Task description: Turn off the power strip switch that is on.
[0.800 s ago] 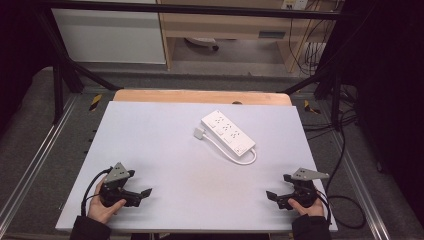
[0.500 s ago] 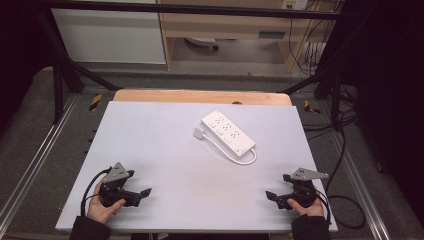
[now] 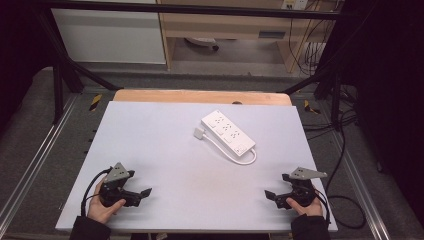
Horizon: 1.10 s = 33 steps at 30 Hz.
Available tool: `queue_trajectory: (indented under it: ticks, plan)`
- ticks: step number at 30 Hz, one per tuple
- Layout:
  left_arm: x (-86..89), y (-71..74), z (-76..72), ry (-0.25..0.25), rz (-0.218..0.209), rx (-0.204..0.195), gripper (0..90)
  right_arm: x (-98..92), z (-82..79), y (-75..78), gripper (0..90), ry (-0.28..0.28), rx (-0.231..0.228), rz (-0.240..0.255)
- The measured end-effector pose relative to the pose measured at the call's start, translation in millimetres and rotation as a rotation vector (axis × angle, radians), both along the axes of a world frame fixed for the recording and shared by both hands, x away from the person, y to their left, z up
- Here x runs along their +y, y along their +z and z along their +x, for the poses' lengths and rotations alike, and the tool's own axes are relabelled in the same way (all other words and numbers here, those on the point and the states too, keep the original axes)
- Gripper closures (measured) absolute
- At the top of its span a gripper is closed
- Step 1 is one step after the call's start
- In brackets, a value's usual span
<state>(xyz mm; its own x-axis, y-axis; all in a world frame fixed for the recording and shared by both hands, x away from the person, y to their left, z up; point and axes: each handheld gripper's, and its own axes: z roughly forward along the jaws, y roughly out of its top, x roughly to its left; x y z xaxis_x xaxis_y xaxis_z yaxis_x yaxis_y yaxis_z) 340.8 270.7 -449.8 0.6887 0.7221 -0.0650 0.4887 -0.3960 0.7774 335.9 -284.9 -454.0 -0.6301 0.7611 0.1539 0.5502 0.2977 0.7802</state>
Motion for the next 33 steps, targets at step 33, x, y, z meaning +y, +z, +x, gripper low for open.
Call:
queue_trajectory:
  ticks: [33]
  plan:
    - [1.5,0.2,0.4,0.009,0.000,-0.003,5.8,28.2,8.2,10.0,0.9,0.004,-0.033,-0.039]
